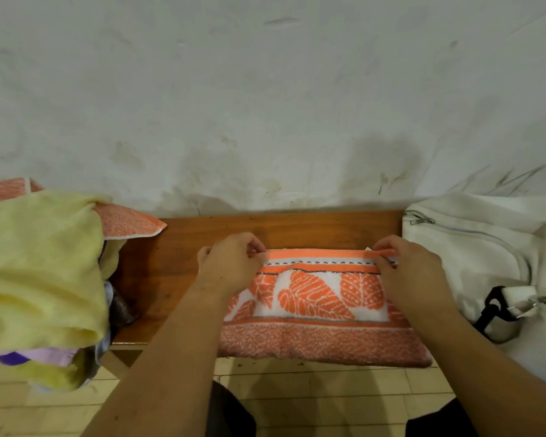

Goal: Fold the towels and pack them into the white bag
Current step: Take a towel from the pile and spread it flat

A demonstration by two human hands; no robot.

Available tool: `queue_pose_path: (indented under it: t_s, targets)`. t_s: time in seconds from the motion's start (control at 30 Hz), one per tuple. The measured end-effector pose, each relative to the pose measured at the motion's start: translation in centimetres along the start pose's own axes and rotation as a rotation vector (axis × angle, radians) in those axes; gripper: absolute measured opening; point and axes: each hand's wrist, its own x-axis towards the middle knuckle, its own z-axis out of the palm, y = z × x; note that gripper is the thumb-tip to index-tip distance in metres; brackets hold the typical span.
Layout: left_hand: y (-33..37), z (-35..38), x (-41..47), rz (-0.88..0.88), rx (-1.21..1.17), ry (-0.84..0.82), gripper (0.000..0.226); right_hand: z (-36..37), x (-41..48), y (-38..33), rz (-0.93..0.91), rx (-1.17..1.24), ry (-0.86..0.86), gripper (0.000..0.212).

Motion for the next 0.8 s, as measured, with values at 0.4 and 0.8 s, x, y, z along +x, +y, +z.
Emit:
queue_pose_path:
  t_s: [0.4,0.8]
  targets:
    - [-4.0,-2.3,0.7,-0.084,-0.169,0.126,0.002,-0.4,-1.2,-1.6,0.042,-0.170,-0.081,0.025]
    - [-5.6,-1.2,1.7,-0.121,-0.295,0.188,0.026,-0.5,-1.6,-2.0,0.016,-0.210,-0.067,0.030]
